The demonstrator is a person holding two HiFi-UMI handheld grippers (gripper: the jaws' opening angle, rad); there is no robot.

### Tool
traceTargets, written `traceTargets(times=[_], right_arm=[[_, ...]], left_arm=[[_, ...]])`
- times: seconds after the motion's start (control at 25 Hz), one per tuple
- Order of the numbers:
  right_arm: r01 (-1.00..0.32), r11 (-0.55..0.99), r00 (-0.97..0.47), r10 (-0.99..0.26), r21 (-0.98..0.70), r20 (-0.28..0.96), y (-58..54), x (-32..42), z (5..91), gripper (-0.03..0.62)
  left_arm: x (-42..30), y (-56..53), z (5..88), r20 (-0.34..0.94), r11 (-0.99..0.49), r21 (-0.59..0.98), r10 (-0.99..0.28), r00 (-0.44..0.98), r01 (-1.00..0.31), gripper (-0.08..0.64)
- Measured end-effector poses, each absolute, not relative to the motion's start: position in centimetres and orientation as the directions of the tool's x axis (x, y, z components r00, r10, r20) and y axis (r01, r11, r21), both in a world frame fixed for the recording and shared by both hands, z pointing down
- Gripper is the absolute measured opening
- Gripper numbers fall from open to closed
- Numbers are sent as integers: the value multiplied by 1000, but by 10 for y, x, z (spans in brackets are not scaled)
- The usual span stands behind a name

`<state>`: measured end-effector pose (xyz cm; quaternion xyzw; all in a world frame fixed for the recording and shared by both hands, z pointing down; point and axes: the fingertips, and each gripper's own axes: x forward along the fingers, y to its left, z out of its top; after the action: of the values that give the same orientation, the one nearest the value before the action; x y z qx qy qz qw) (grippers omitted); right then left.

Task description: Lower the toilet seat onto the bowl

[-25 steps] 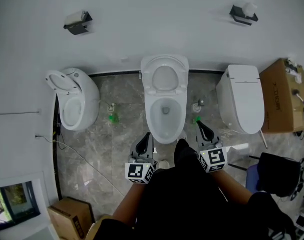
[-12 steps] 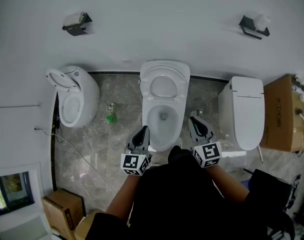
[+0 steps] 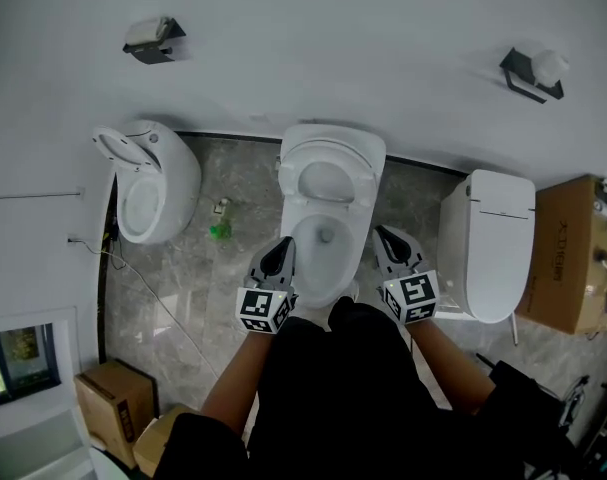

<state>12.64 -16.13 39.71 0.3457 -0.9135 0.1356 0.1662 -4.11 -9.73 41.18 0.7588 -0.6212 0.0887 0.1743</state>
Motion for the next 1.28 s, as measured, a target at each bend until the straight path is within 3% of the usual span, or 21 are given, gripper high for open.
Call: traceTargets(times=[0.36,1.28], right_arm=[[-643,754,-725,-543,-136,424,-216,104,424,34],[-704,710,-612,-594,-17,522,-305,48,494,35]], left_arm=[[-67,-162,430,369,-100,141,-918,146,-985,17],[-111,-276,507,437,-224,184,-853,284,-957,17]])
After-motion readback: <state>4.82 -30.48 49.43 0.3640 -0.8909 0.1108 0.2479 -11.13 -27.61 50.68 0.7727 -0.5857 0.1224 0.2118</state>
